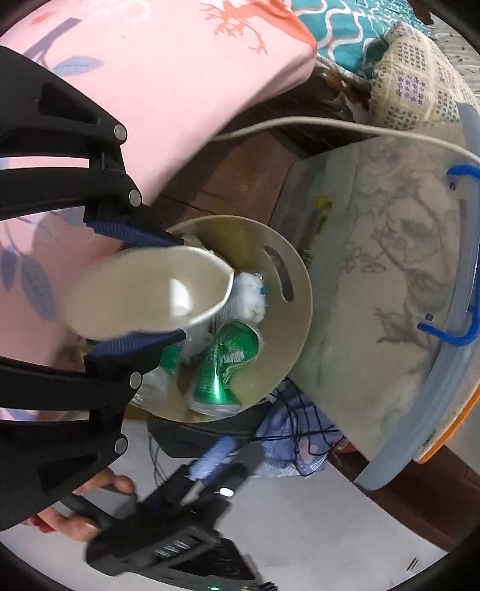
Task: Collect trash
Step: 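Drop the cup from the left gripper and the can from the right gripper into the wastebasket, then move both open grippers back over the remaining wrappers on the bed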
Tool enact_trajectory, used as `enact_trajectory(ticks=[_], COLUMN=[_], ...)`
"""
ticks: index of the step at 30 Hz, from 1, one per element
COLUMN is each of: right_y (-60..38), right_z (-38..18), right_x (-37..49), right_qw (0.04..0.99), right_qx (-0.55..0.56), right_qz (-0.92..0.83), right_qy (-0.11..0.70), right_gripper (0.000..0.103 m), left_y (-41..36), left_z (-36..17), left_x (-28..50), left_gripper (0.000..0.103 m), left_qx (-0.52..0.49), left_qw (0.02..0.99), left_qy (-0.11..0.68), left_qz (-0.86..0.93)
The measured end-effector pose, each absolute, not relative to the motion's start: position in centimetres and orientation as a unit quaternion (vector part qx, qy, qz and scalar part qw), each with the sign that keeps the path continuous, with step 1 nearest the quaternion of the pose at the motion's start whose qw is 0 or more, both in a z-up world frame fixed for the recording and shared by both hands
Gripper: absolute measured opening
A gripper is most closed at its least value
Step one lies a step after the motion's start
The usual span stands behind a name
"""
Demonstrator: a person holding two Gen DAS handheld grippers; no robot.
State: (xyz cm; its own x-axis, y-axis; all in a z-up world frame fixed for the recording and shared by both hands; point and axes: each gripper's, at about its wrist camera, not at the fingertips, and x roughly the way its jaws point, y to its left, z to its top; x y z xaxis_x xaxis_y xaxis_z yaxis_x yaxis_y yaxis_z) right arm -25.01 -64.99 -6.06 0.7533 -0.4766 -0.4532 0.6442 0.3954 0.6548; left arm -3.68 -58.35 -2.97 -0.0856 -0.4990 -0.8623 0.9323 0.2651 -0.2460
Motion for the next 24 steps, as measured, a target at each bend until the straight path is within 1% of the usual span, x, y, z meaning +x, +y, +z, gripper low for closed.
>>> enact_trajectory(ticks=[2,5,11,17,24], right_y=[-64.0,-62.1,-57.1,-52.1,-47.0], right_z=[-5.6,-4.9,-3.8,-3.6,-5.3], right_x=[-25.2,-24.7,-22.1,-17.2,-11.2], right_qw=[0.833,0.842,0.868,0.888,0.885], right_qx=[0.428,0.426,0.415,0.397,0.401], right_qz=[-0.339,-0.321,-0.257,-0.188,-0.114], right_qy=[0.087,0.079,0.087,0.137,0.206], right_gripper=[0.077,0.077,0.077,0.077,0.077], left_y=[-56.9,-54.4,-48.4,-40.0,-28.1], left_z=[-2.4,-1.4,0.6,1.3,0.4], left_x=[-3.6,-3.4,-2.7,-0.8,4.1], left_gripper=[0.042,0.047,0.047,0.047,0.047], left_qx=[0.223,0.21,0.184,0.18,0.163], left_qw=[0.64,0.648,0.664,0.695,0.74], left_qy=[0.47,0.462,0.451,0.432,0.453], left_qz=[-0.565,-0.568,-0.568,-0.547,-0.47])
